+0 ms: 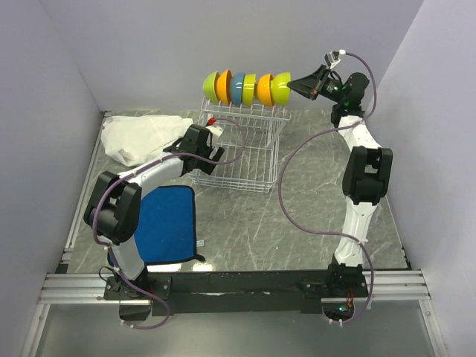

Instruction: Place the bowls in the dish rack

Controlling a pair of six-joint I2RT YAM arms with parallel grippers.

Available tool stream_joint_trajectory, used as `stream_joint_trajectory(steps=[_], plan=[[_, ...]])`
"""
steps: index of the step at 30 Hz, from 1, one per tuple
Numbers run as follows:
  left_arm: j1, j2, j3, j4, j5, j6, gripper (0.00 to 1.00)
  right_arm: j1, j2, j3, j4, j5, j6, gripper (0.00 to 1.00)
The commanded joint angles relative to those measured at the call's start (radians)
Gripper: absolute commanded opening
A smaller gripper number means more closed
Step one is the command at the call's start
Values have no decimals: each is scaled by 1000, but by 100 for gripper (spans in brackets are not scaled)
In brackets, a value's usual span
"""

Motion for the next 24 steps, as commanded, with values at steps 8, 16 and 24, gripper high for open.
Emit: stream_joint_trajectory(steps=[8,16,24], plan=[[-5,22,44,26,14,-21,99,-9,-54,-23,-11,-3,-20,0],[-5,12,35,12,5,-21,99,2,-20,-14,55,-15,26,0],[-8,34,55,15,10,-25,99,29,-17,15,46,3,35,0]])
